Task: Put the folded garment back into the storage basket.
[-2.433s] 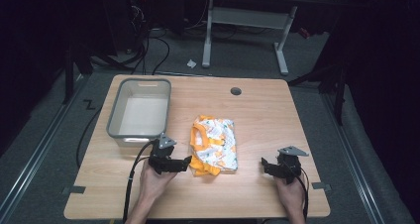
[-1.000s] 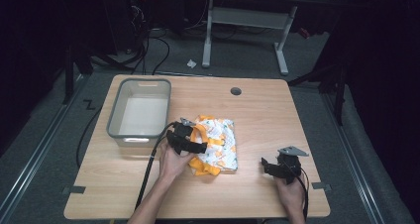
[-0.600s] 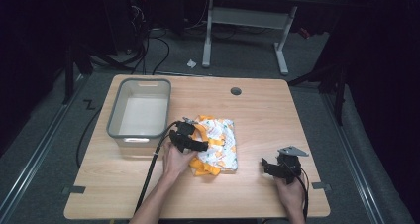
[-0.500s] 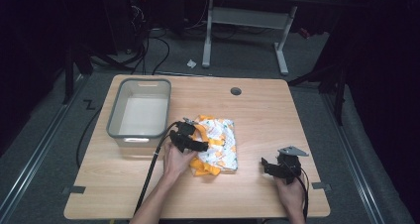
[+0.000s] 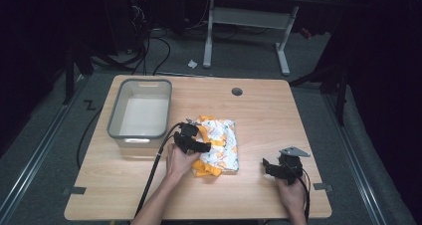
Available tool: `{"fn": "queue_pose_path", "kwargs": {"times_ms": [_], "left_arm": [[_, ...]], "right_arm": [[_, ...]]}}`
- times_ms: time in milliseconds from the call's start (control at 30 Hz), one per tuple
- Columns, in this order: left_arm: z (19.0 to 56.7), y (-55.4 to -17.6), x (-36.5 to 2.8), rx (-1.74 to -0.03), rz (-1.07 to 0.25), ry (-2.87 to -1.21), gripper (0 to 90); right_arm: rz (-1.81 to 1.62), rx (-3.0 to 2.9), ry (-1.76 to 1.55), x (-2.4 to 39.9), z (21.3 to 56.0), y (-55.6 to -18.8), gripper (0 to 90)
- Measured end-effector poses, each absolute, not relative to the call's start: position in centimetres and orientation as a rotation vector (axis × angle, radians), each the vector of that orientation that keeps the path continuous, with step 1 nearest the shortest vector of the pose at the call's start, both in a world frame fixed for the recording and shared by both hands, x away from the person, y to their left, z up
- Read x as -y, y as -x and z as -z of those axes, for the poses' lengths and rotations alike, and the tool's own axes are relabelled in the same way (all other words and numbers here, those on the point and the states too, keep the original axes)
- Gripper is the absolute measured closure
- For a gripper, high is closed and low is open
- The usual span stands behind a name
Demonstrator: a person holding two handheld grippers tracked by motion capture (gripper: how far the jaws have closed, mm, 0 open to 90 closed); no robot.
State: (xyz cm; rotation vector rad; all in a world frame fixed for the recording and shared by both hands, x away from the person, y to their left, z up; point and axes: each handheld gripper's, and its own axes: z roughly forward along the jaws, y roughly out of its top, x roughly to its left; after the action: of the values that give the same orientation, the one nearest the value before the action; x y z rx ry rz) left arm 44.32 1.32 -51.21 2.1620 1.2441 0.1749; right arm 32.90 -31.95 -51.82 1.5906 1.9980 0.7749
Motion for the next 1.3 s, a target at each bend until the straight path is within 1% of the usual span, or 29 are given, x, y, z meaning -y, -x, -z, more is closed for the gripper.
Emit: {"fn": "queue_pose_path", "kwargs": {"times_ms": [100, 200, 367, 433, 533, 633, 800, 867, 1033, 1233, 1300], "left_arm": [[51.3, -44.3, -1.3, -1.244, -0.193, -2.173, 12.0], [51.2, -44.3, -1.3, -1.235, -0.208, -2.182, 17.4], [51.0, -44.3, -1.6, -1.208, -0.207, -2.191, 34.1], [50.9, -44.3, -1.8, -1.182, -0.223, -2.206, 44.5], [50.9, -44.3, -2.0, -1.171, -0.213, -2.206, 56.3], [50.9, -44.3, -1.8, -1.148, -0.219, -2.206, 64.5], [51.0, -44.7, -2.4, -1.174, -0.146, -2.169, 76.5], [50.9, -44.6, -2.5, -1.166, -0.149, -2.166, 79.7], [50.4, -44.5, -2.7, -1.139, -0.159, -2.138, 83.9], [49.3, -44.2, -3.1, -1.124, -0.145, -2.085, 84.5], [48.6, -44.1, -3.5, -1.114, -0.122, -2.042, 84.6]], "right_arm": [[-0.775, -1.998, -1.591, 31.9, 51.8, -32.9, 21.3], [-0.775, -1.998, -1.590, 32.0, 51.8, -32.9, 21.3], [-0.775, -1.998, -1.591, 31.9, 51.8, -32.9, 21.2], [-0.775, -1.998, -1.591, 31.9, 51.8, -32.9, 21.2], [-0.774, -1.998, -1.591, 31.9, 51.8, -32.9, 21.2], [-0.775, -1.997, -1.591, 32.0, 51.8, -32.9, 21.2], [-0.775, -1.998, -1.591, 31.9, 51.8, -32.9, 21.3], [-0.775, -1.998, -1.591, 31.9, 51.8, -32.9, 21.2], [-0.775, -1.997, -1.591, 31.9, 51.8, -32.9, 21.3], [-0.775, -1.998, -1.591, 31.9, 51.8, -32.9, 21.3], [-0.775, -1.998, -1.590, 32.0, 51.8, -32.9, 21.2]]}}
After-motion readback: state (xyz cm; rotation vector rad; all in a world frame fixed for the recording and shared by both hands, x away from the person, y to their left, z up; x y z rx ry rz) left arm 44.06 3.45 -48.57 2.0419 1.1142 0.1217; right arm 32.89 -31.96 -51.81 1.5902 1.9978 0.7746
